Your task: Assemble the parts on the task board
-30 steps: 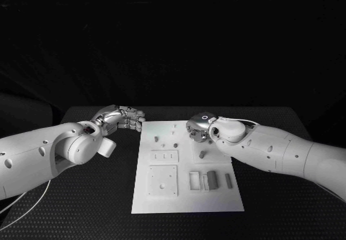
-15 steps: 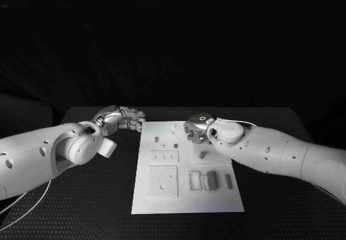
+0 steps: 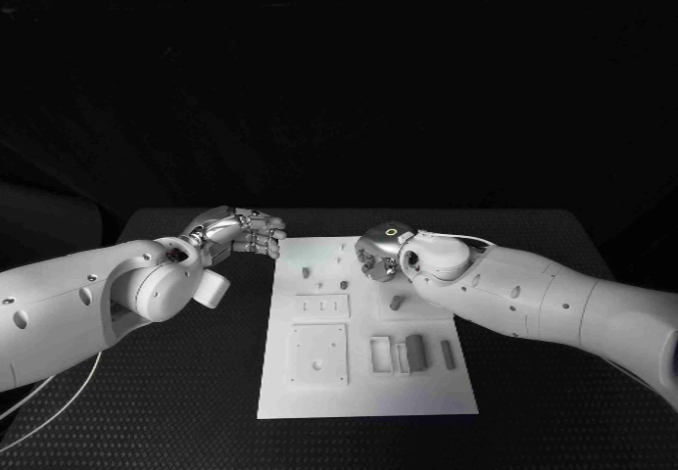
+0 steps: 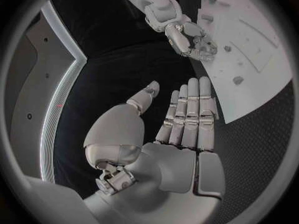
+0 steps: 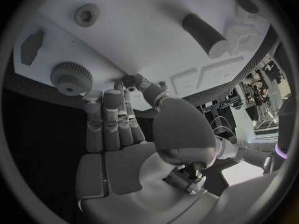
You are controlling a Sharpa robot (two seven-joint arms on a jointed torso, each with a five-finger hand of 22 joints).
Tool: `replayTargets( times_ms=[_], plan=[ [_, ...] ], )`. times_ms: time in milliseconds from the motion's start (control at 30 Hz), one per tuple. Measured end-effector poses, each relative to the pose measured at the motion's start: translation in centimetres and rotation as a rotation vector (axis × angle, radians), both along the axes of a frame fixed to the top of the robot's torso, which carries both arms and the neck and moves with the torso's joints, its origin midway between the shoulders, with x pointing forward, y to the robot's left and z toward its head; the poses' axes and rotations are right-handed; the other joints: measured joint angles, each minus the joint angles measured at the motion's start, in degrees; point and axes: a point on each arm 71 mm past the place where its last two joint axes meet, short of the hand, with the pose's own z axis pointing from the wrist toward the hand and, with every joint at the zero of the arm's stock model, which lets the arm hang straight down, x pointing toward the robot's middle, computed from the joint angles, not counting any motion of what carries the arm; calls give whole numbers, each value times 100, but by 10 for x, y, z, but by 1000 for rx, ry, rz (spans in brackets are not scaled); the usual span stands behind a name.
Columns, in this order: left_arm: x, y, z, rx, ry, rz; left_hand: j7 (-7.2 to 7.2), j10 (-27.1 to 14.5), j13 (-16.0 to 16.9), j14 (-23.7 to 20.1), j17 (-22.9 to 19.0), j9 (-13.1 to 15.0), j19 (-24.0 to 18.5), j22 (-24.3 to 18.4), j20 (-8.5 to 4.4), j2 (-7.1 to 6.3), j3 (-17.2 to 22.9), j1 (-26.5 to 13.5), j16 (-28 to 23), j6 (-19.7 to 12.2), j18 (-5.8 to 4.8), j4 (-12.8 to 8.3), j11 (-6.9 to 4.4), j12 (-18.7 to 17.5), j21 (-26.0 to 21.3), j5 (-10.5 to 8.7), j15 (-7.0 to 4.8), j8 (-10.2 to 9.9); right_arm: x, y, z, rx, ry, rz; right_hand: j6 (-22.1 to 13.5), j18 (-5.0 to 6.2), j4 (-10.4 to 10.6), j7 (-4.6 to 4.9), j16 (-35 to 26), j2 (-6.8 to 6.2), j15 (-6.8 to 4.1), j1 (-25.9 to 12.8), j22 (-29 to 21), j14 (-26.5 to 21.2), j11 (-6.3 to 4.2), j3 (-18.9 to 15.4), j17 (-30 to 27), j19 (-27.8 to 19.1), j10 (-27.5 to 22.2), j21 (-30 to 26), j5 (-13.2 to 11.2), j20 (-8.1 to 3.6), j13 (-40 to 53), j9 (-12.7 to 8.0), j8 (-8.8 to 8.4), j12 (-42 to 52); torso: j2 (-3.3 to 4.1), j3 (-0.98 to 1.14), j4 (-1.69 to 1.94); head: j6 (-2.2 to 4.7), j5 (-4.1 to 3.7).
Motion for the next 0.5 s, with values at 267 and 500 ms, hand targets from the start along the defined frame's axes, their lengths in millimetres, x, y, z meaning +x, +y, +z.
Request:
replayTargets(
  times_ms=[267,500],
  plan=[
    [0,1,0,2,2,2,0,0,0,0,0,0,0,0,0,0,0,0,0,0,-4,0,0,0,0,0,0,0,0,0,0,-10,9,-4,-32,0,16,27,0,-125,17,-125,0,-40,1,-16,-13,-2,-44,0,0,2,29,-11,-22,-23,0,1,-5,-5,4],
    [0,1,0,2,4,2,0,0,-5,0,5,0,0,-4,0,0,0,0,0,0,-6,0,0,0,-12,0,0,-22,0,0,0,-19,15,-4,-33,0,40,27,0,-205,23,-205,-1,-92,-8,-40,-29,-11,-54,-3,0,11,66,-10,-22,-24,0,3,-7,-11,5]
  ],
)
